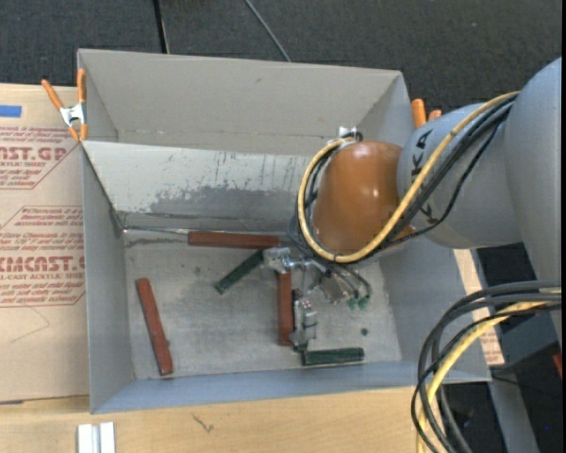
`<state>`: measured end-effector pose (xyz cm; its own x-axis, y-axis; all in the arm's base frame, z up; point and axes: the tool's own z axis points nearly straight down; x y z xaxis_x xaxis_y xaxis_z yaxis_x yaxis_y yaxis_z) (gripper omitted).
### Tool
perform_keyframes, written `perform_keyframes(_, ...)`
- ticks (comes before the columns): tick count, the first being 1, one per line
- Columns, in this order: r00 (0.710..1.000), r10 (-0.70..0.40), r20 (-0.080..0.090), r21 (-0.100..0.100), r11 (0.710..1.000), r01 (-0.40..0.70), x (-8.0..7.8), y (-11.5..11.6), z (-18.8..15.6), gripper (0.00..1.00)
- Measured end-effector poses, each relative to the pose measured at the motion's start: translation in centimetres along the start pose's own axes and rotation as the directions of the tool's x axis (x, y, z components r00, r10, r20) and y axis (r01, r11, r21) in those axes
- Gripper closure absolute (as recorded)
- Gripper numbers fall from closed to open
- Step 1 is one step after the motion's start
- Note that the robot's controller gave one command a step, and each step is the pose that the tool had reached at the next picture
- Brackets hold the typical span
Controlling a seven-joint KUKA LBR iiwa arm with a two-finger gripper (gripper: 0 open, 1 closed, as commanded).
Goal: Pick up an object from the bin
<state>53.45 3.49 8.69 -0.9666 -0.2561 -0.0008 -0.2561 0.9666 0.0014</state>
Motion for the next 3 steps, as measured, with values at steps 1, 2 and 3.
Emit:
perform_keyframes(1,0.999,0.034,-0.009,0.001,0.999,-0.034,1.3,2.1,-4.4,0.0)
perform_keyframes(2,0.995,-0.102,0.012,0.001,0.995,0.102,1.0,-0.3,-4.1,0.0)
perform_keyframes(3,0.923,-0.385,0.0,0.003,0.923,0.385,2.6,-3.3,0.5,0.0)
